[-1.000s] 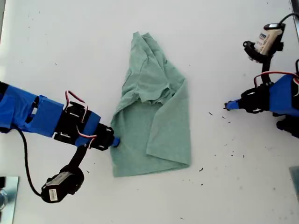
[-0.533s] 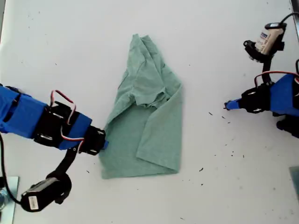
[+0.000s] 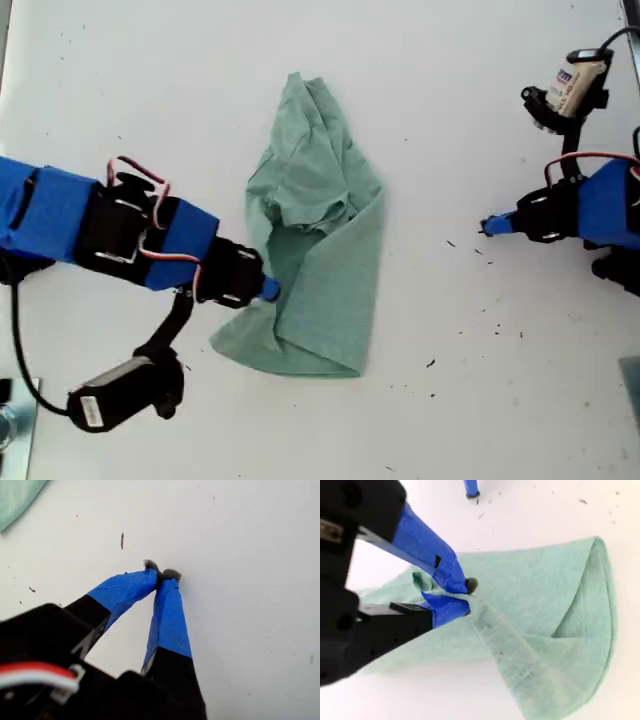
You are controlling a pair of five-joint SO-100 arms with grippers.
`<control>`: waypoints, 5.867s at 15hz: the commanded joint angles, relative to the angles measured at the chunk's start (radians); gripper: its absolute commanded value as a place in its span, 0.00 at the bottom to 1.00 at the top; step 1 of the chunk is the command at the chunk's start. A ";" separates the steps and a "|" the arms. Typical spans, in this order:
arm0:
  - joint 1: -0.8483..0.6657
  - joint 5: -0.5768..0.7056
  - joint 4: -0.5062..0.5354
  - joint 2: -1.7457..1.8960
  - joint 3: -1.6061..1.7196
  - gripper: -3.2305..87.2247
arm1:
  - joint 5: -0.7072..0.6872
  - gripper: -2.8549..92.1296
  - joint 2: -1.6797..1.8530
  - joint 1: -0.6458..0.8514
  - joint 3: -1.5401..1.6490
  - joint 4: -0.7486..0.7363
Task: Fold t shirt
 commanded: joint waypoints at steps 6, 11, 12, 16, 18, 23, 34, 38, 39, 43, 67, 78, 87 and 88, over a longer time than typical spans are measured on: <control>-0.021 0.124 -0.160 -0.603 -0.574 0.28 | -0.012 0.06 0.009 -0.006 0.029 0.006; -0.021 0.121 0.129 -0.195 -0.520 0.23 | -0.011 0.06 0.011 -0.008 0.029 0.006; -0.046 0.120 0.232 -0.084 -0.446 0.22 | -0.011 0.06 0.011 -0.008 0.029 0.006; -0.114 0.011 0.026 0.643 0.578 0.06 | -0.012 0.06 0.011 -0.005 0.029 0.006; -0.140 -0.074 -0.049 1.034 1.049 0.03 | -0.012 0.06 0.011 -0.003 0.031 0.006; -0.095 -0.198 -0.061 1.588 1.575 0.03 | -0.008 0.06 0.011 0.003 0.032 0.006; 0.186 -0.121 0.210 0.120 -0.064 0.28 | 0.140 0.28 -1.611 -0.367 -1.638 0.121; 0.172 -0.114 0.183 -0.034 -0.164 0.30 | 0.187 0.40 -1.908 -0.446 -1.921 0.144; 0.155 -0.094 0.160 -0.078 -0.166 0.29 | 0.189 0.40 -1.936 -0.453 -1.933 0.137; 0.109 -0.063 0.124 -0.330 -0.301 0.29 | 0.225 0.40 -2.056 -0.482 -1.947 0.083; 0.137 0.051 0.138 -0.351 -0.571 0.03 | 0.069 0.04 -1.957 -0.485 -1.997 0.028; -0.267 0.256 0.265 -0.133 -0.454 0.33 | -0.253 0.37 -1.500 0.144 -1.362 -0.417; -0.802 0.430 0.210 0.558 0.276 0.36 | -0.339 0.23 -1.075 0.535 -1.002 -0.284; -0.802 0.428 0.184 0.652 0.411 0.34 | -0.336 0.23 -0.994 0.540 -0.923 -0.262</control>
